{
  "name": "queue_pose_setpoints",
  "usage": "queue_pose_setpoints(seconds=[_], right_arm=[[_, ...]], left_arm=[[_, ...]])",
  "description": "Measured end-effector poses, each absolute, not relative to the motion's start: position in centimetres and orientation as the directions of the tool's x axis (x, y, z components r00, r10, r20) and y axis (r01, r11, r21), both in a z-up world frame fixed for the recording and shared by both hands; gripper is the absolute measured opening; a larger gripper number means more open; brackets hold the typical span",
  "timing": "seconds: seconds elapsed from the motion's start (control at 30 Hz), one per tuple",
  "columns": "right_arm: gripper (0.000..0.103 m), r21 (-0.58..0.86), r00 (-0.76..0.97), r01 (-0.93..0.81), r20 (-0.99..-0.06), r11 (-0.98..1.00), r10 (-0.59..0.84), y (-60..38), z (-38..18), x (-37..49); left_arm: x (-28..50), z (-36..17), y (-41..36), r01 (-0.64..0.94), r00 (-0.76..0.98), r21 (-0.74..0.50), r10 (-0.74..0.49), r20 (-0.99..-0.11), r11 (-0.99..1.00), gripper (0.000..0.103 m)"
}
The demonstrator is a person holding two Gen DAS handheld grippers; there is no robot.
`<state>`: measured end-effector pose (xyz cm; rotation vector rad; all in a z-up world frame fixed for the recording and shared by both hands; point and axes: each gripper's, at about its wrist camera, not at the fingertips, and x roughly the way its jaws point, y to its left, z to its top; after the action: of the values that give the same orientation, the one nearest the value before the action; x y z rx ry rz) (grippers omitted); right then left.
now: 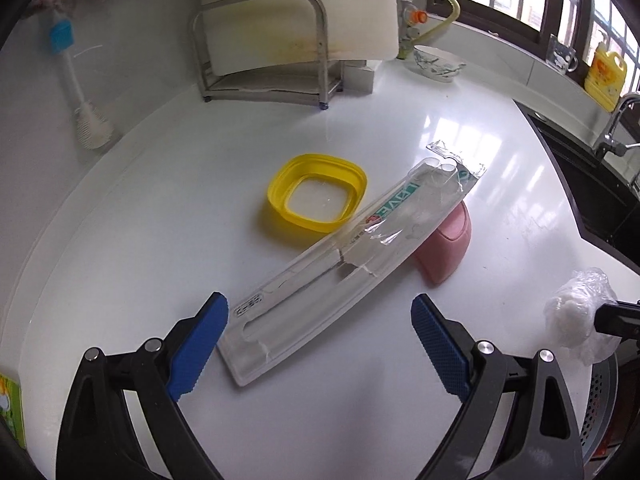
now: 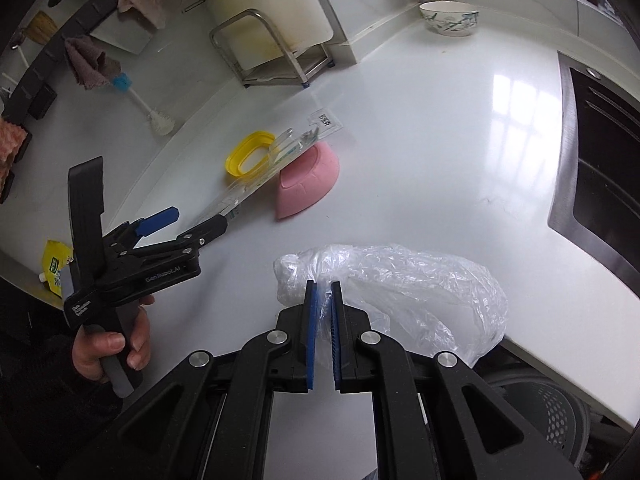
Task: Collect trash
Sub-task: 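Grasp the crumpled clear plastic bag with the right tool, then grasp the clear plastic packaging tray with the left tool while the right tool holds the bag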
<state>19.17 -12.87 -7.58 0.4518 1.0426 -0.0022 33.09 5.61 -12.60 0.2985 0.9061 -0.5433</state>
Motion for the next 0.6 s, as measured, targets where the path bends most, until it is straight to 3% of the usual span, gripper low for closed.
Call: queue_pose_setpoints(seconds=[0.4,0.47,0.6], right_arm=[[0.006,0.377,0.530,0.247,-0.824,0.893,0.201,-13.4,-7.4,18.2],[0.006,0.379,0.528,0.250,-0.825,0.891,0.203,-13.4,-7.5,18.2],[0.006,0.380,0.528,0.247,-0.824,0.891,0.205,-13.4,-7.5,18.3]], left_arm=[[35.7,-14.8,3.3,0.606,0.480,0.050,-0.314,-0.819,0.794,0.091],[35.8,-14.9,3.2,0.608,0.469,0.030,-0.329,-0.820,0.793,0.088],[35.7,-14.7,3.1,0.604,0.455,-0.008,-0.353,-0.818,0.797,0.067]])
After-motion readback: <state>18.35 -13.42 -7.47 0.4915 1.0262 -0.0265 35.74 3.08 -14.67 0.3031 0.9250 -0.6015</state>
